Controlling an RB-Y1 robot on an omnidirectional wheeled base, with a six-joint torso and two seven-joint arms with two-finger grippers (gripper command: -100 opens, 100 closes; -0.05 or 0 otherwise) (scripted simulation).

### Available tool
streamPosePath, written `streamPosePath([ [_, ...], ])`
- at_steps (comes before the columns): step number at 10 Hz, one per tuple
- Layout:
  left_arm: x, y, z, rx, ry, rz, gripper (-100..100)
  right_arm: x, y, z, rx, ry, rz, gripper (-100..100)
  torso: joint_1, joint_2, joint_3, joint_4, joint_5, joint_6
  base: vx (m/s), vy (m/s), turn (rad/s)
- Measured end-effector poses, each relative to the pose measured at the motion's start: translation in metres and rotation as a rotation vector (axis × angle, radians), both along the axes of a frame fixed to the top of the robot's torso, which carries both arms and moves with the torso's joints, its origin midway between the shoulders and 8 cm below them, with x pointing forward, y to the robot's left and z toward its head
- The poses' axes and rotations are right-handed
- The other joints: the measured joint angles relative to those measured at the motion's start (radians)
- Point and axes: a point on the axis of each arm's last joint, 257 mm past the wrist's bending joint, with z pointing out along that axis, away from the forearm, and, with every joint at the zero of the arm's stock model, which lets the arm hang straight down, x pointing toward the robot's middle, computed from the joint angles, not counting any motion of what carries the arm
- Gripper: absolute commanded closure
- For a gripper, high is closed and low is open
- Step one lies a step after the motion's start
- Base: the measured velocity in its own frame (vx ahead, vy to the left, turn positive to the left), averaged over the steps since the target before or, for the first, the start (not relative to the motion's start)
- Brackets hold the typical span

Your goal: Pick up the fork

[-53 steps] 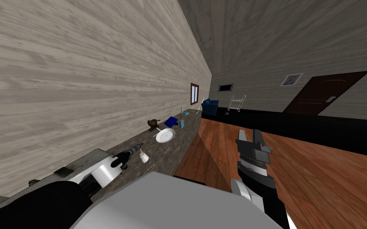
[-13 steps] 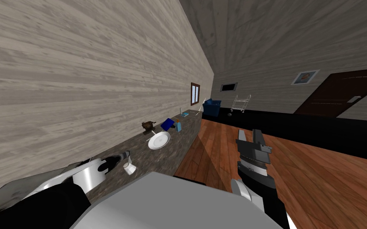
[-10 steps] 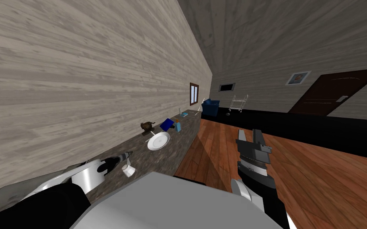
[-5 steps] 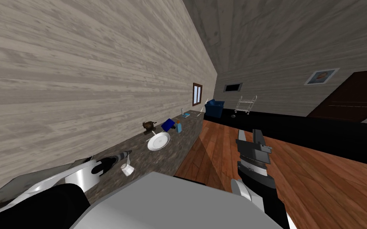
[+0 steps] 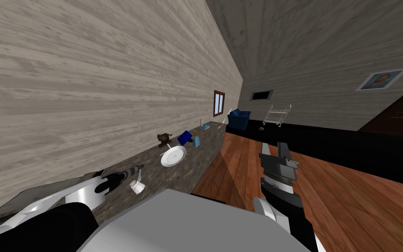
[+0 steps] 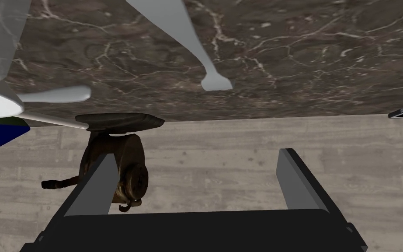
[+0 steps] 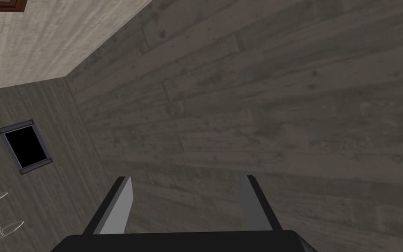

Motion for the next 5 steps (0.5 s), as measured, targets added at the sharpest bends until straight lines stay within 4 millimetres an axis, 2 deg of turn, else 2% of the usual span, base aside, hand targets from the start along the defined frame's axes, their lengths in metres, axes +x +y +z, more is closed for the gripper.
streamPosePath([
  [4, 0.0000, 0.0000, 0.0000, 0.000, 0.000, 0.000, 100, 0.0000, 0.0000, 0.0000, 0.000, 0.000, 0.000, 0, 0.002, 0.002, 0.001, 0.001, 0.001, 0.000, 0.000, 0.000, 0.000],
  [5, 0.0000, 0.0000, 0.0000, 0.000, 0.000, 0.000, 0, 0.0000, 0.0000, 0.0000, 0.000, 0.000, 0.000, 0, 0.002, 0.002, 0.001, 0.001, 0.001, 0.000, 0.000, 0.000, 0.000],
])
